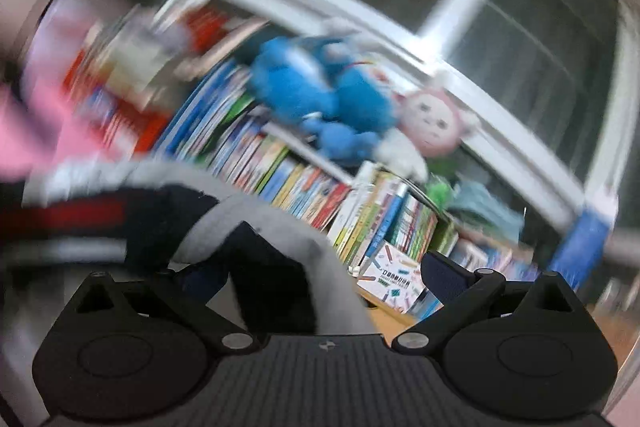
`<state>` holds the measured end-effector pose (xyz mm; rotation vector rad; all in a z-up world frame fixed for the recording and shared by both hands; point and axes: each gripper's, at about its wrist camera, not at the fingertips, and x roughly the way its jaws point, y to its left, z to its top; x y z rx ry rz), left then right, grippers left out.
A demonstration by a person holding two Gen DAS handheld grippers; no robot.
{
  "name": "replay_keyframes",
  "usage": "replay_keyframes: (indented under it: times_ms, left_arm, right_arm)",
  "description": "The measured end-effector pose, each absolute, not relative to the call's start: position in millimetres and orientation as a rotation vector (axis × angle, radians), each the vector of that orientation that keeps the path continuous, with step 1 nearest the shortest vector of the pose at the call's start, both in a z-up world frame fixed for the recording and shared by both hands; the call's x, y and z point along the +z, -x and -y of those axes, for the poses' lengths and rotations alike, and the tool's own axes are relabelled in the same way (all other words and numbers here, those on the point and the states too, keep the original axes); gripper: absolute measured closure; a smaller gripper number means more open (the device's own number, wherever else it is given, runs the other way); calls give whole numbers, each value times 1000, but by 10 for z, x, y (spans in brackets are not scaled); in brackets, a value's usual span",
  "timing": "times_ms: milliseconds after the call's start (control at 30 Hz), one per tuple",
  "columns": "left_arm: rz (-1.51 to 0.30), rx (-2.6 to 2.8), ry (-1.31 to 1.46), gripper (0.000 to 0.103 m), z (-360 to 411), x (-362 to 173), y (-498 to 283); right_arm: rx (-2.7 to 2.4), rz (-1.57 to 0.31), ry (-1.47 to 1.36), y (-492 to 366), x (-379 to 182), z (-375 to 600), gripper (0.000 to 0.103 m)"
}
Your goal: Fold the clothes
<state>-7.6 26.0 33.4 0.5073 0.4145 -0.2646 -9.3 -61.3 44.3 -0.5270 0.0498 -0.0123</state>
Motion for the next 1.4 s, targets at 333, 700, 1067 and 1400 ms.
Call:
replay_keyframes:
  times_ms: [333,700,1067,1400]
  left_arm:
    - [-279,-189,-541,0,-32,435,-95]
    - [-233,-121,-241,0,-609,1011,-266]
    - [-158,-259,-258,0,-471,1215,86]
    - [-302,-358,-392,0,-76,628,46]
  right_arm:
    - [354,-215,-341,201,1191,1933,0]
    - [235,-199,345,828,665,953,6]
    - [0,-129,339,729,741,733,54]
    - [-237,-139,317,1075,917,1362,50]
